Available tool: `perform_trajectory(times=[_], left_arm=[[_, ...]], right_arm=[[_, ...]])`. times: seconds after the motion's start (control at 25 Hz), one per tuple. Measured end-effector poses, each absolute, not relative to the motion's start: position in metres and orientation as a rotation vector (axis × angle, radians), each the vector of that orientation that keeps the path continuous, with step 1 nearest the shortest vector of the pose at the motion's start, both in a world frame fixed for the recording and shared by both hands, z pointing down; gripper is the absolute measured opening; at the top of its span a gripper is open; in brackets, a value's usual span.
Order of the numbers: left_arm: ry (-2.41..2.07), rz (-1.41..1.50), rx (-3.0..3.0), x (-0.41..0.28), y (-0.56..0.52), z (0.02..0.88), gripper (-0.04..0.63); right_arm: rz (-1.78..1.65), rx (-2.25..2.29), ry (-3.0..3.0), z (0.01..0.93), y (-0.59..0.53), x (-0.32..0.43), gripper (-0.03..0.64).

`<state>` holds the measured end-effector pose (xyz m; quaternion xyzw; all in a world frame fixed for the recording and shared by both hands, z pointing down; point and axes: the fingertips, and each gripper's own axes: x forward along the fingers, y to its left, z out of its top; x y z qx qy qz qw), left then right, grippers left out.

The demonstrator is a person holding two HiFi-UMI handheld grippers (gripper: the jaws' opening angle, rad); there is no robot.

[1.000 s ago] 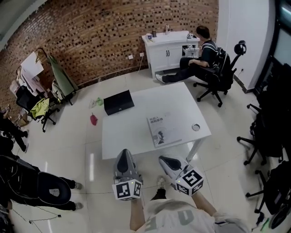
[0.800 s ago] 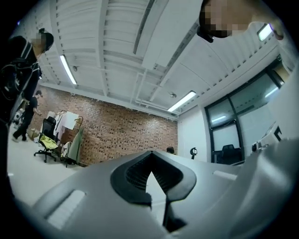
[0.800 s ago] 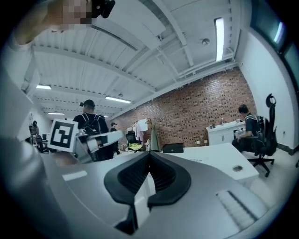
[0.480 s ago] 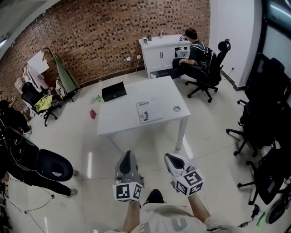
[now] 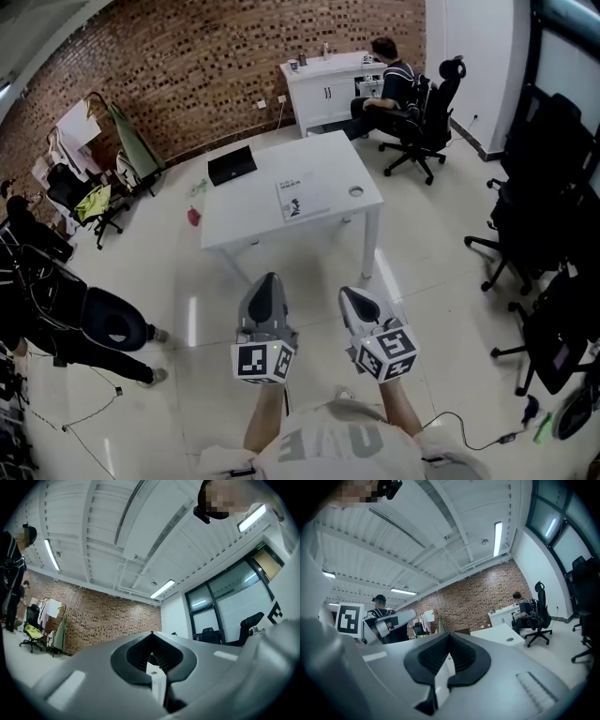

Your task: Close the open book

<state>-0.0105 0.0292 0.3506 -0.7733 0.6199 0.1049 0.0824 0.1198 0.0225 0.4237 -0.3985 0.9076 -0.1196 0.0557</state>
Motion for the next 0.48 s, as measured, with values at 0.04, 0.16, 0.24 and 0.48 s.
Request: perform_trajectory(times=[0.04,0.16,0.24,0.48], left_arm=[[1.856,0.310,-2.310,-0.009,0.033,0.352,0.014],[1.876,0.291,-2.289,-0.012,0.048,0.354,0.014],[1.882,0.287,-2.283,-0.016,0.057,0.358,0.014],[1.875,0.296,-2.286,-0.022,0.083,0.361,0.014]], right_arm=[[-0.370,-1.213,2.762,0.426,0.026,0.119,0.002],[-0.360,-1.217,2.795,0.429,0.037,0.110,0.002],[-0.354,-1.206,2.822,0.430,0.045,0.101,0.002],[-0.352,-1.173,2.852,0.428,0.073,0.085,0.002]])
